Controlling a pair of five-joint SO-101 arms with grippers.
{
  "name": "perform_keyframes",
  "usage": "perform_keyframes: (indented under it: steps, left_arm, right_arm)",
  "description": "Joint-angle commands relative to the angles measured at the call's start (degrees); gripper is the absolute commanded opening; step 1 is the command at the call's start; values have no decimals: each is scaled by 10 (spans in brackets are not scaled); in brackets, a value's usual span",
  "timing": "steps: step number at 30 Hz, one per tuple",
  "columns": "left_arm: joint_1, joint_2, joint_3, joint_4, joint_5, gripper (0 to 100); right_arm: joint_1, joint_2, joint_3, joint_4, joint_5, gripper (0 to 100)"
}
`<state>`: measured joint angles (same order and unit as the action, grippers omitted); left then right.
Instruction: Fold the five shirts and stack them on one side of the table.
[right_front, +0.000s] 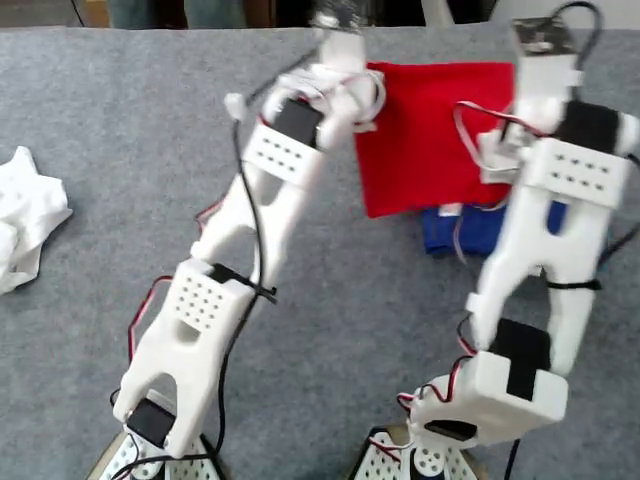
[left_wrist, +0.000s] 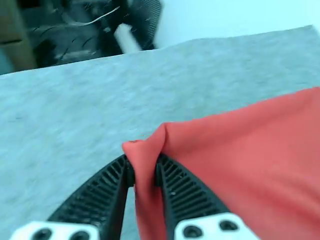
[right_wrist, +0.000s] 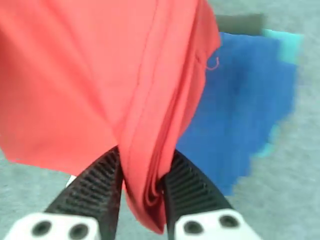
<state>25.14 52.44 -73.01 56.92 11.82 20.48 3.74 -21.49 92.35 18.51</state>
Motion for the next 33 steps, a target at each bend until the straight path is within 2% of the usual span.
perform_keyframes:
  steps: [1, 8, 14, 22, 25, 30, 33]
  left_arm:
    - [22, 24, -30, -88, -5, 29]
    - [52, 85, -35, -156, -4, 29]
    - [63, 98, -36, -156, -4, 29]
    - [64, 98, -31, -154, -4, 30]
    - [63, 96, -31, -142, 1, 66]
    - [54, 89, -50, -74, 97, 184]
    - [47, 76, -85, -29, 100, 188]
  right_arm:
    - [75, -31, -24, -36, 12, 16]
    - [138, -30, 1, -86, 29, 18]
    - [143, -30, 51, -91, 98, 18]
    - [143, -30, 57, -90, 109, 21]
    - [144, -31, 57, -83, 104, 118]
    - [145, -35, 52, -51, 108, 430]
    - [145, -36, 52, -48, 108, 484]
